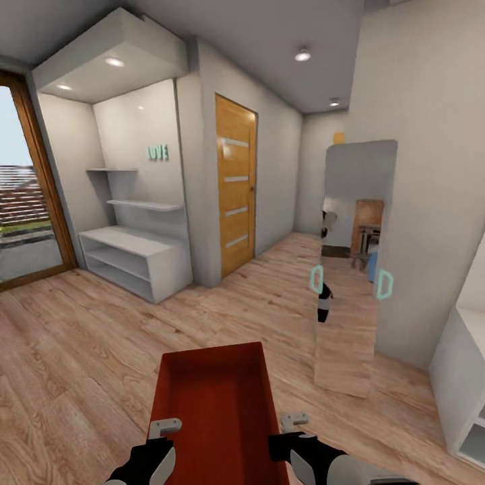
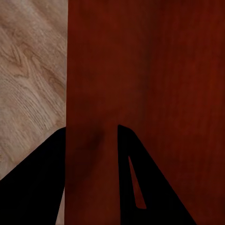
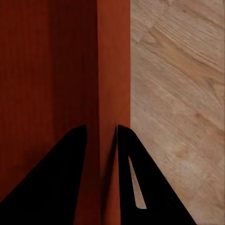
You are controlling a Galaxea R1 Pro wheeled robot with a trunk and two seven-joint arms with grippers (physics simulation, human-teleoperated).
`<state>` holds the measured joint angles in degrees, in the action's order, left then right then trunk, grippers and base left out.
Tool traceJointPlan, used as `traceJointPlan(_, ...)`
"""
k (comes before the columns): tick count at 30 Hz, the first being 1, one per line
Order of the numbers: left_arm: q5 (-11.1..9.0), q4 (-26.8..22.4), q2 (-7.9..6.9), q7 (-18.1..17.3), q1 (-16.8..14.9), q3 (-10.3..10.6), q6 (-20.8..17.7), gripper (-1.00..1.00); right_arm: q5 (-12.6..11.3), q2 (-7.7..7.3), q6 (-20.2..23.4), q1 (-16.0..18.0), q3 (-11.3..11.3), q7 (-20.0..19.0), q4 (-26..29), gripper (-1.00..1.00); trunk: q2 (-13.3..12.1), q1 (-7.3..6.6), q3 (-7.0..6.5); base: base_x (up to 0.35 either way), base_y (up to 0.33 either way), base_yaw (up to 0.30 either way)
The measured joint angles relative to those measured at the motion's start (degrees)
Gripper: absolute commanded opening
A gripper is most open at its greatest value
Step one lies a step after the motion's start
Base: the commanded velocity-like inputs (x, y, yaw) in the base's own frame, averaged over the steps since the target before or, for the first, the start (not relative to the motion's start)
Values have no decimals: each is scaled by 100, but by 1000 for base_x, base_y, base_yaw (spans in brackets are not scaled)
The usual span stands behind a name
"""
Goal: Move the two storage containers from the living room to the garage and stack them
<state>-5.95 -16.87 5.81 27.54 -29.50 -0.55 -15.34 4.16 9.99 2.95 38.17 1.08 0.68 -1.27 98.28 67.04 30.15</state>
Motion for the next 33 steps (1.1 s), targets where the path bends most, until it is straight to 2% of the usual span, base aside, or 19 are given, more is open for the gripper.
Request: traceJointPlan(33, 3, 0, 1, 1, 0, -2, 0, -100, 0, 0, 0, -1, -1, 0, 1, -100, 0, 0, 0, 343, 111, 3)
